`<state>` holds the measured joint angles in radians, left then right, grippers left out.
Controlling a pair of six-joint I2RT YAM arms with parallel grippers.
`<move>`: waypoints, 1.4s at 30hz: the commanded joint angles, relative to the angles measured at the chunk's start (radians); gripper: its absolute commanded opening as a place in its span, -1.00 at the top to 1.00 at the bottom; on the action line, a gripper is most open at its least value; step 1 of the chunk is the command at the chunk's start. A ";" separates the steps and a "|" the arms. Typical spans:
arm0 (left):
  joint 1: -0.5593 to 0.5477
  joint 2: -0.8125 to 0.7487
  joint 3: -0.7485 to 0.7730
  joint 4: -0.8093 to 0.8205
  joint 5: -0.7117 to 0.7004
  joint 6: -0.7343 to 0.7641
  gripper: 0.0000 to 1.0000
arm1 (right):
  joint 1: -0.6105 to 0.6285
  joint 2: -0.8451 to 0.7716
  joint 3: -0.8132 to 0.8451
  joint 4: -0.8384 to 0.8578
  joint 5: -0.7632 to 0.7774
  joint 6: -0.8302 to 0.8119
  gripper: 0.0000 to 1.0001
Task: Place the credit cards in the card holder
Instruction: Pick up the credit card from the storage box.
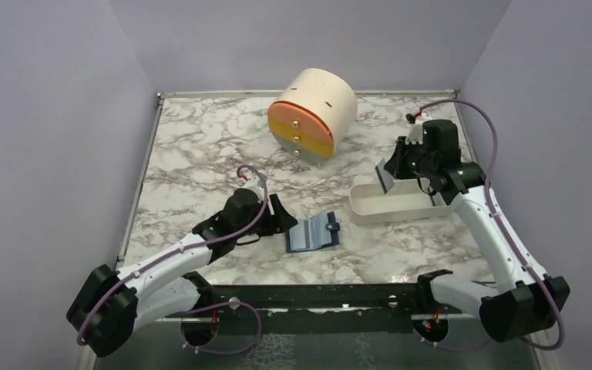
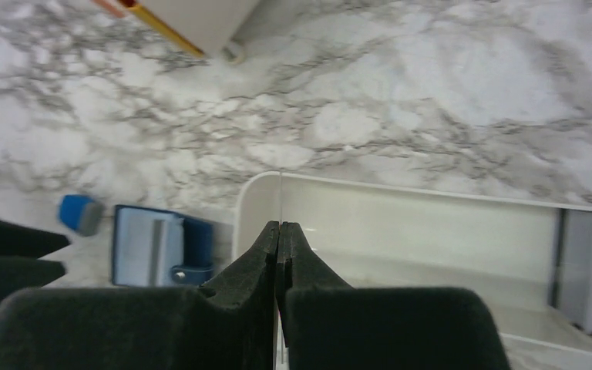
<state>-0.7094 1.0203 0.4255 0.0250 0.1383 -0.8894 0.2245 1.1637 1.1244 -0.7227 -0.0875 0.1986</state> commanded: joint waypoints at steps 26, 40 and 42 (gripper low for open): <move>-0.008 -0.127 0.045 0.436 0.256 -0.227 -0.25 | 0.119 -0.294 -0.561 0.971 -0.580 0.949 0.98; -0.007 -0.046 0.057 0.514 0.264 -0.266 0.04 | 0.225 -0.245 -0.577 1.045 -0.518 0.979 0.98; -0.007 -0.042 0.054 0.524 0.268 -0.274 0.10 | 0.236 -0.233 -0.575 1.049 -0.518 0.977 0.98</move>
<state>-0.7113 0.9718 0.4686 0.4866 0.3767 -1.1446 0.4377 0.9127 0.5537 0.2760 -0.6342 1.1736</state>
